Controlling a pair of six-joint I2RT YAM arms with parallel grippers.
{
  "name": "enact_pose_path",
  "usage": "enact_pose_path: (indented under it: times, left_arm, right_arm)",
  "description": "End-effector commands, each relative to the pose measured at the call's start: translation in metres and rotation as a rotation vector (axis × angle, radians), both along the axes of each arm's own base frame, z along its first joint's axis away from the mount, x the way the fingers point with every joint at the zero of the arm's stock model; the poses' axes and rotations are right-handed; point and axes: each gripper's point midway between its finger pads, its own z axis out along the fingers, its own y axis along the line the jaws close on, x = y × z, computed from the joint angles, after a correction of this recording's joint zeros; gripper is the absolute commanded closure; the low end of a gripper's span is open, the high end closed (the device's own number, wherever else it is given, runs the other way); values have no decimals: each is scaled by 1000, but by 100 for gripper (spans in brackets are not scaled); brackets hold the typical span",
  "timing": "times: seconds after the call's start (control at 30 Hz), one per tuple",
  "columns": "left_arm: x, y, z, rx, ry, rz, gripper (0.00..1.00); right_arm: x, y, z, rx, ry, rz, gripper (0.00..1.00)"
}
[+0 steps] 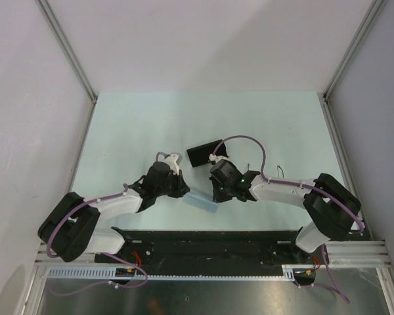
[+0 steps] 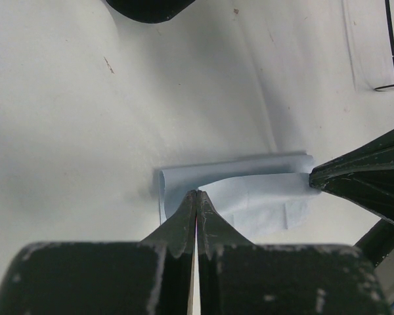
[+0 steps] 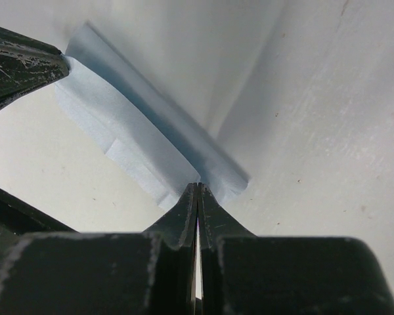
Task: Organize the sunglasses
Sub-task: Fold the glasses cleaning cloth at the center of the board.
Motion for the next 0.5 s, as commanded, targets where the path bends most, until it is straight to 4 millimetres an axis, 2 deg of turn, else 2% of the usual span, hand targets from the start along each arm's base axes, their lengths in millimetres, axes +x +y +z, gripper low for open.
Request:
enact_pose_path:
  times: [0.0,0.07,0.27,0.4,0.43,0.47]
  left_arm:
    - [-6,-4,1,-16,4,-21,99]
    - [-7,-4,-2,-12,12,-17,97]
    - [-7,0,-3,-11,13,3,91]
    - [-6,2,0,-8,3,11,76]
    - [-6,2,1,-9,0,13,66]
    - [-7,2,0,-5,1,14,62]
  right_arm:
    - [-1,0,-4,-8,-3,3,100]
    - [-2,0,-5,-7,0,5,100]
    - [-6,4,-3,8,3,17,91]
    - [-7,6,-1,19,3,26,83]
    - [-8,7,0,23,5,29,81]
    - [-9,7,1,26,4,31,80]
